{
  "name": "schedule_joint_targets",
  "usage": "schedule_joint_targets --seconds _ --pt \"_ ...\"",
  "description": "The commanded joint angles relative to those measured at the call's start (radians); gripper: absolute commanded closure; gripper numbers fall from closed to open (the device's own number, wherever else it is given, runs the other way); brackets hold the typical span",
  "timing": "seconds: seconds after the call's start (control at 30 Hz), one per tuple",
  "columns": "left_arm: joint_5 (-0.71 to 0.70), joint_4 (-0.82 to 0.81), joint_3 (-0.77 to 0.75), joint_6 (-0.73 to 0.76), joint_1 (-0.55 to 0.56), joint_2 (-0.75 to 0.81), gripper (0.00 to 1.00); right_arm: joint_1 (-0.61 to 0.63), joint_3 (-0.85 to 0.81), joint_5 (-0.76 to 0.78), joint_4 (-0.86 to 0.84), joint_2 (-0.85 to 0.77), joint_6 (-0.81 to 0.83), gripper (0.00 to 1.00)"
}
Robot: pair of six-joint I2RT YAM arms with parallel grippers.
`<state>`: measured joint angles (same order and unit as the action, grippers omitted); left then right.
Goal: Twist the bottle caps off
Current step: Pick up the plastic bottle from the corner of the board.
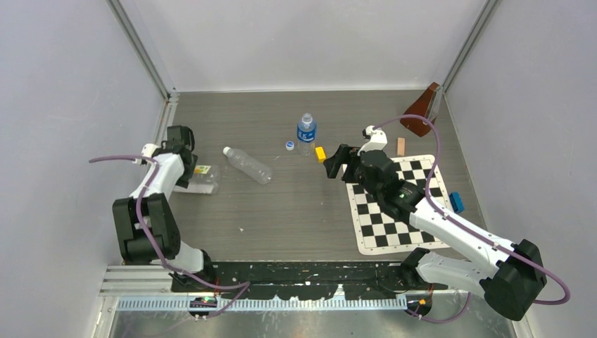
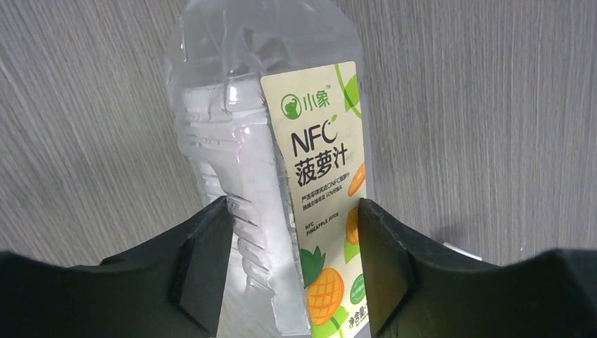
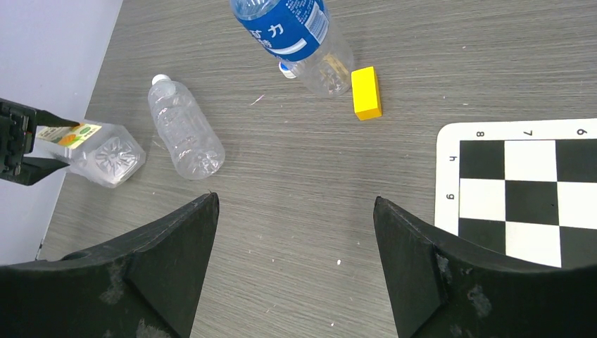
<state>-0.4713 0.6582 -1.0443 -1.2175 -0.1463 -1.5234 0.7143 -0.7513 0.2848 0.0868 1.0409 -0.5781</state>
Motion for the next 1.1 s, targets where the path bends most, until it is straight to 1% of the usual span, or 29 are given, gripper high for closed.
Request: schedule_joint_targets --seconds 0.0,0.13,0.2,0.33,0.5,0.6,0.63,0.67,0.73,0.83,0.9,1.0,1.07 --pt "0.038 -0.087 0.151 0.079 -0.008 0.096 0.55 0.004 -0.016 0.001 -0.024 0.002 -0.006 0.14" --pt "0.080 -0.155 0.257 0.104 -0.009 0.172 0.68 0.004 -0.017 -0.006 -0.025 0.006 -0.010 0.14" --pt "0.096 -0.175 0.292 0.137 -0.009 0.209 0.72 0.004 -0.017 -0.009 -0.024 0.008 -0.009 0.14" --pt "0.141 -0.205 0.344 0.217 -0.008 0.302 0.75 0.004 -0.016 -0.014 -0.023 0.010 -0.015 0.14" --pt "0.293 -0.318 0.433 0.338 -0.008 0.449 0.76 0.004 -0.013 -0.018 -0.030 0.015 -0.028 0.14" --pt "0.348 -0.328 0.465 0.380 -0.009 0.524 0.81 0.004 -0.019 -0.025 -0.031 0.021 -0.031 0.14" --pt "0.366 -0.314 0.465 0.390 -0.008 0.530 0.84 0.004 -0.019 -0.027 -0.030 0.023 -0.032 0.14" --pt "0.384 -0.298 0.464 0.398 -0.007 0.533 0.86 0.004 -0.020 -0.029 -0.033 0.025 -0.032 0.14" --pt "0.408 -0.283 0.465 0.413 -0.007 0.545 0.87 0.004 -0.021 -0.035 -0.035 0.031 -0.032 0.14" --pt "0.482 -0.302 0.473 0.464 -0.007 0.567 0.88 0.004 -0.028 -0.041 -0.033 0.038 -0.031 0.14" --pt "0.558 -0.316 0.465 0.506 -0.006 0.572 0.96 0.004 -0.029 -0.046 -0.037 0.044 -0.031 0.14" --pt "0.646 -0.343 0.451 0.542 -0.006 0.571 0.97 0.004 -0.033 -0.056 -0.044 0.056 -0.034 0.14" --pt "0.673 -0.356 0.450 0.548 -0.006 0.568 0.97 0.004 -0.035 -0.063 -0.048 0.065 -0.035 0.14"
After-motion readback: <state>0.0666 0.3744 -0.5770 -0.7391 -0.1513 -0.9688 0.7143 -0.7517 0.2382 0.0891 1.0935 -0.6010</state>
